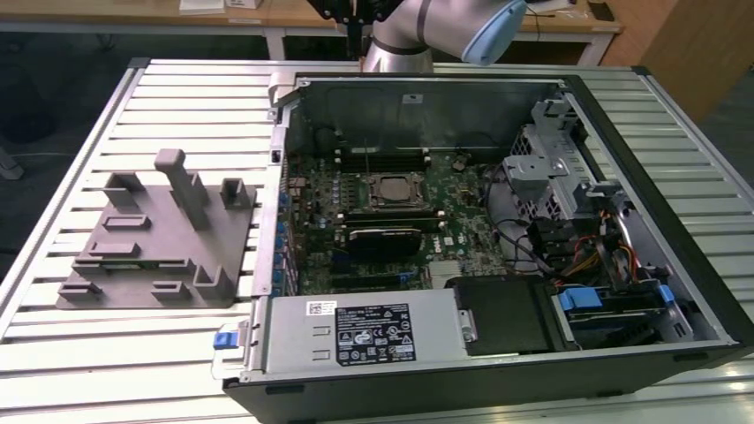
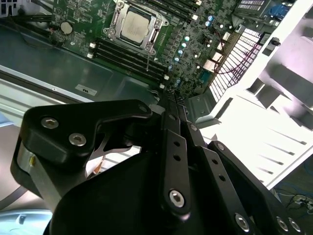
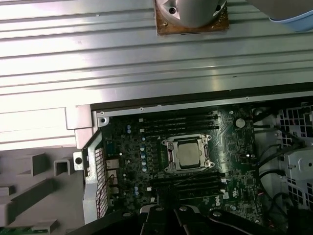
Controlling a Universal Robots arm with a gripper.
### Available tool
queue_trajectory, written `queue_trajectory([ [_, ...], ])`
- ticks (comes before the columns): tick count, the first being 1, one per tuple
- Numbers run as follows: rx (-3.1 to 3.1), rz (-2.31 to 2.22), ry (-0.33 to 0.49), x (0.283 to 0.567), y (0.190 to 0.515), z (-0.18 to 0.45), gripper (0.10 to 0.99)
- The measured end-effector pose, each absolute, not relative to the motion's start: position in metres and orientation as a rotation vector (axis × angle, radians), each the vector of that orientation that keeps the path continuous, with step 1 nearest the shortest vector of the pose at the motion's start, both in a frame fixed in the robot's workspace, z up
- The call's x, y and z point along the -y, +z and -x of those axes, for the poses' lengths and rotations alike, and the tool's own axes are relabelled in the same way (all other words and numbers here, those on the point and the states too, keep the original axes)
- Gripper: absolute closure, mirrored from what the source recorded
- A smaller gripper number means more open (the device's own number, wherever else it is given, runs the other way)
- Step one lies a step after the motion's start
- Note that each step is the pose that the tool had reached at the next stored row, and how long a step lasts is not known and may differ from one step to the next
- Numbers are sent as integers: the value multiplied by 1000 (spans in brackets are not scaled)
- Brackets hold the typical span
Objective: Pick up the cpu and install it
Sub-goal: 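Install the first cpu locking lever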
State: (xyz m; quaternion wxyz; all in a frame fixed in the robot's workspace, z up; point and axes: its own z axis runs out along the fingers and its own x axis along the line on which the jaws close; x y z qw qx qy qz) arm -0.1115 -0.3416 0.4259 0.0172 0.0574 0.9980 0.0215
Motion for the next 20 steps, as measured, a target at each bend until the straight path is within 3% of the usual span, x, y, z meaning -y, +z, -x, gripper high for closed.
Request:
queue_trajectory([
  [20,-3101,-178,67,342,409,112,980],
])
